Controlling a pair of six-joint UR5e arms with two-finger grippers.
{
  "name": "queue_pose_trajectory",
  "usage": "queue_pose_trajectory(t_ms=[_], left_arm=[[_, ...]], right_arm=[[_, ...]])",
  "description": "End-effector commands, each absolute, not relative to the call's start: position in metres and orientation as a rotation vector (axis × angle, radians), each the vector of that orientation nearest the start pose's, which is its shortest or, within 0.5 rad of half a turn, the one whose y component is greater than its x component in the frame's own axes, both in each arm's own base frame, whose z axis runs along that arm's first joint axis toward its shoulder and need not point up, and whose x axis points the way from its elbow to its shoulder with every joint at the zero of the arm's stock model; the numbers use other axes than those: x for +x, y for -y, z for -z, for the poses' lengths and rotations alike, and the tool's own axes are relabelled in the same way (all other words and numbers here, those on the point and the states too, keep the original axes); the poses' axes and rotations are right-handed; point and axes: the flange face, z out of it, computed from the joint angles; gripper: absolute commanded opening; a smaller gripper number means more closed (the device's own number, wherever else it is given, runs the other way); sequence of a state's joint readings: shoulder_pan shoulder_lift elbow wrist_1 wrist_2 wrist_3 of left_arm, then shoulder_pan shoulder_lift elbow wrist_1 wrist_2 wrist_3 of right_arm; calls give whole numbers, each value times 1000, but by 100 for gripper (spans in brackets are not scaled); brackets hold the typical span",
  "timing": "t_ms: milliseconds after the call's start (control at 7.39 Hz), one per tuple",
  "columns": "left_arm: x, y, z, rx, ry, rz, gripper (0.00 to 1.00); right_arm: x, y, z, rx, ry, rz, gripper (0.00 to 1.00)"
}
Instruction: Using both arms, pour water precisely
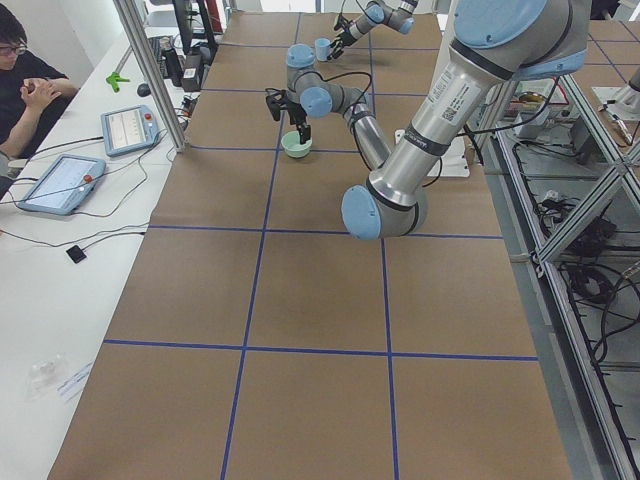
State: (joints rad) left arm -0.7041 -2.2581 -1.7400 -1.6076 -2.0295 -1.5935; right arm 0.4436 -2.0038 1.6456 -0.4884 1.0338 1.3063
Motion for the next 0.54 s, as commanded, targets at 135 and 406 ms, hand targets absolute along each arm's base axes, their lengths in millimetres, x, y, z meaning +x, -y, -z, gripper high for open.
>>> queue_pose_trajectory(t_ms=[135, 406], left_arm=[[445, 495, -174, -112, -974, 465, 100], [445, 495, -179, -113, -969, 464, 100]], right_arm=[[-212, 314, -678, 781, 482, -404, 98], [-212, 316, -678, 801, 475, -418, 98]])
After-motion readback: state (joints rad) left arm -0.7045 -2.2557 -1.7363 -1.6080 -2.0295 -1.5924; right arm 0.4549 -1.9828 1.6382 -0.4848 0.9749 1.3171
